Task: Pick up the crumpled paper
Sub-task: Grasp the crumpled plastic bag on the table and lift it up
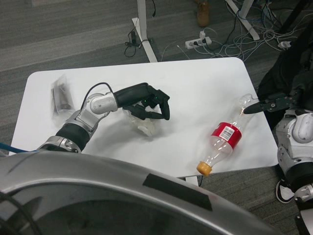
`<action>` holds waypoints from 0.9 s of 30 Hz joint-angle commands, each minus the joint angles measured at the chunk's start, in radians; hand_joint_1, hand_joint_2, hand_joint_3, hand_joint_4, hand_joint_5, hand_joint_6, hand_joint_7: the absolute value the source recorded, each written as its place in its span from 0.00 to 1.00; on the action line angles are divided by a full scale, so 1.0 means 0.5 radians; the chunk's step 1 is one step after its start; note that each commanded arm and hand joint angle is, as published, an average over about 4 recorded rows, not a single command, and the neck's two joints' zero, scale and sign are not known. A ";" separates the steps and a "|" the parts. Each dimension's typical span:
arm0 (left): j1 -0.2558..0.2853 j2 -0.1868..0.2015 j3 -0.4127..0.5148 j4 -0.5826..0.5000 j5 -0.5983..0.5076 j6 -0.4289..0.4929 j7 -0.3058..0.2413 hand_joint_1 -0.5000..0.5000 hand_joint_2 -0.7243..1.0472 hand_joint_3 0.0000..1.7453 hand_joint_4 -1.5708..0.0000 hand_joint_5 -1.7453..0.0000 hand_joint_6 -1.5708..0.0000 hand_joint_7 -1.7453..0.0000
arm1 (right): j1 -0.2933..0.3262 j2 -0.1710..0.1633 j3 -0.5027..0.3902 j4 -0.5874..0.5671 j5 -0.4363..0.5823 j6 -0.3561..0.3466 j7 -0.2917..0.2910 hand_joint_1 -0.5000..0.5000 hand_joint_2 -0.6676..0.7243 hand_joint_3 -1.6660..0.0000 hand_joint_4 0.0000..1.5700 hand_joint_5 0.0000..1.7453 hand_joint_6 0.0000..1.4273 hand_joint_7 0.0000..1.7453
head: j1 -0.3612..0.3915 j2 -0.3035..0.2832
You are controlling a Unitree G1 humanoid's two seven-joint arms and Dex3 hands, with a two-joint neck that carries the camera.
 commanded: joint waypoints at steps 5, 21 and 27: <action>0.061 0.010 0.042 0.055 -0.262 -0.066 0.042 0.02 1.00 0.25 0.00 0.00 0.28 0.39 | -0.016 -0.011 0.012 -0.027 0.022 -0.009 0.001 0.33 1.00 1.00 0.13 0.00 0.00 0.00 | 0.004 0.011; 0.064 -0.009 -0.021 -0.115 -1.441 -0.184 0.304 0.02 1.00 0.25 0.00 0.00 0.28 0.36 | -0.016 -0.008 0.016 -0.030 0.022 -0.011 0.001 0.33 1.00 1.00 0.13 0.00 0.00 0.00 | 0.048 0.123; 0.064 -0.045 -0.064 -0.242 -1.755 -0.211 0.439 0.02 1.00 0.25 0.00 0.00 0.25 0.31 | -0.016 -0.006 0.022 -0.030 0.023 -0.011 0.001 0.33 1.00 1.00 0.13 0.00 0.00 0.00 | 0.104 0.323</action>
